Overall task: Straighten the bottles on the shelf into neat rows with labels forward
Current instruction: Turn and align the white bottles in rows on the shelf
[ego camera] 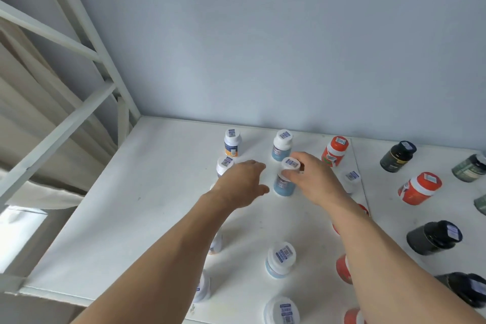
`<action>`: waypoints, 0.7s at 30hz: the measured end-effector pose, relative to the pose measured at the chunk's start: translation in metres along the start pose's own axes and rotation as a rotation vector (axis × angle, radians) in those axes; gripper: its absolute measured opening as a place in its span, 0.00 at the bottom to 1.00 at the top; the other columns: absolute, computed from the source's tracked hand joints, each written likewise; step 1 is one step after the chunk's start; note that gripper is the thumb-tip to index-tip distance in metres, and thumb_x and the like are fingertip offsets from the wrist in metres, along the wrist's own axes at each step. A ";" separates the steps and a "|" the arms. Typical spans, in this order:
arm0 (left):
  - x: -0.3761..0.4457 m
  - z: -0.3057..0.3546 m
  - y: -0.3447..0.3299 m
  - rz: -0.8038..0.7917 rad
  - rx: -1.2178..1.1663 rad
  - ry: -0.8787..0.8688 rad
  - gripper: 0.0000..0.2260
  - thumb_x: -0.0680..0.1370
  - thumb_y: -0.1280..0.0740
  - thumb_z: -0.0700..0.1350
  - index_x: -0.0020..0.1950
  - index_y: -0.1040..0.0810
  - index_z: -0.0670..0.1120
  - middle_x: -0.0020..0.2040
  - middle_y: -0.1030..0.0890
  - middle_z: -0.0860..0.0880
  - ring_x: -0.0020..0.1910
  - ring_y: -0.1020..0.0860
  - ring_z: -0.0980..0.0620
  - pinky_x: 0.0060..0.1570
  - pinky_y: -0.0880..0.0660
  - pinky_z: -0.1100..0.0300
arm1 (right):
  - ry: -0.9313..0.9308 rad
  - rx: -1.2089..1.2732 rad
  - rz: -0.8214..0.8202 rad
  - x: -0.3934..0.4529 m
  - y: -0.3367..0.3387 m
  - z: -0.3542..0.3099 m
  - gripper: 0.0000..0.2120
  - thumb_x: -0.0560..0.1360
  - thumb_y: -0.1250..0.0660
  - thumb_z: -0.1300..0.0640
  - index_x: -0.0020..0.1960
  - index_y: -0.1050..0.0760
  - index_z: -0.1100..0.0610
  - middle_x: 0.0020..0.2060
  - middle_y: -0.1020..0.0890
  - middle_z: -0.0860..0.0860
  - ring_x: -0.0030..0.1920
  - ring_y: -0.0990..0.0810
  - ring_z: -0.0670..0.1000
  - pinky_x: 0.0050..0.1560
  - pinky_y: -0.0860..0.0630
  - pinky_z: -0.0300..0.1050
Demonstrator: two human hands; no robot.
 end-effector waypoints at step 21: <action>0.013 0.010 -0.014 -0.154 -0.876 -0.002 0.17 0.73 0.26 0.43 0.61 0.22 0.48 0.55 0.16 0.52 0.57 0.20 0.55 0.64 0.27 0.53 | 0.122 0.134 0.009 0.004 0.032 -0.028 0.19 0.66 0.26 0.46 0.56 0.21 0.47 0.48 0.16 0.44 0.49 0.18 0.45 0.53 0.21 0.50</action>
Point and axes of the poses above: each hand's wrist, its own x-axis towards the middle knuckle, its own y-axis out of the back of the hand, z = x × y, the point moved 7 cm from there along x, towards the middle knuckle
